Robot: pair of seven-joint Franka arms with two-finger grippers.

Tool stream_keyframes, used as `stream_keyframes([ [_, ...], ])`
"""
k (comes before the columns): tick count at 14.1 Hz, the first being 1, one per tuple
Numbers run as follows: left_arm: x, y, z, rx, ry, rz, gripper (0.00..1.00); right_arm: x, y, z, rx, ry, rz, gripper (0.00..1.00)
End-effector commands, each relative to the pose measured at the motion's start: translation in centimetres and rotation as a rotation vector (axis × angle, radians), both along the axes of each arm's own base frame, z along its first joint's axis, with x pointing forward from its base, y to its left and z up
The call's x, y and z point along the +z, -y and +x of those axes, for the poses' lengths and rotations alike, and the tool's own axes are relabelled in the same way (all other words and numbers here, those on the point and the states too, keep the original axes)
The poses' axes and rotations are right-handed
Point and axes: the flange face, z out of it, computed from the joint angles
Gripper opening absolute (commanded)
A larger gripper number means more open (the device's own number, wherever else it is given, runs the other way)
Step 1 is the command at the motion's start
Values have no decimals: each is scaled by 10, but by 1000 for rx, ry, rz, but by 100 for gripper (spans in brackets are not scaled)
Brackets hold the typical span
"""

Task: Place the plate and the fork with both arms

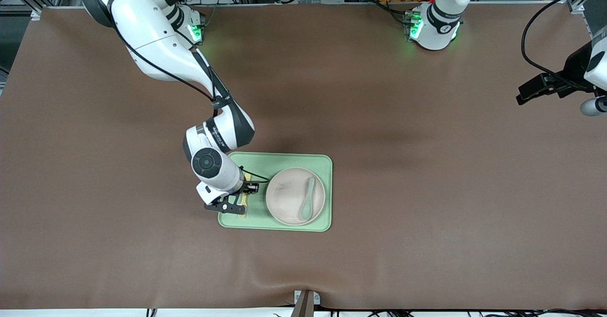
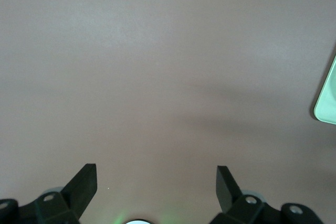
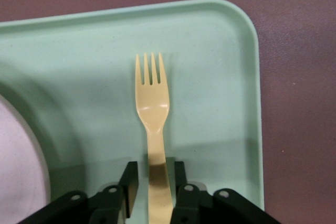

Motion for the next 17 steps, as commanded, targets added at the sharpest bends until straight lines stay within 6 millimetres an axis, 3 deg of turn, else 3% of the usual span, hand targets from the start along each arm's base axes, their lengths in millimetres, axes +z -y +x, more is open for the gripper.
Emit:
stream_keyframes([
  [1, 0, 1, 1, -13, 8, 15, 100, 17, 2, -3, -8, 13, 4, 94],
  [3, 0, 1, 1, -13, 8, 15, 100, 37, -1, 4, -9, 5, 10, 98],
  [7, 0, 0, 1, -11, 8, 15, 100, 115, 2, 29, -12, -30, -21, 100],
  [8, 0, 0, 1, -11, 8, 15, 100, 120, 16, 34, -24, -41, -20, 100],
  [9, 0, 0, 1, -11, 8, 15, 100, 125, 42, 44, -60, -52, -6, 100],
  [10, 0, 0, 0, -11, 9, 15, 100, 146, 50, 47, -61, -38, 31, 100],
  [13, 0, -2, 0, -10, 9, 14, 100, 170, 80, 56, -96, -43, 119, 100],
  [14, 0, -1, 0, -10, 9, 13, 100, 192, 98, 58, -115, -25, 139, 100],
  [17, 3, -1, 0, -11, 15, 14, 100, 240, 121, 54, -119, 16, 132, 100],
])
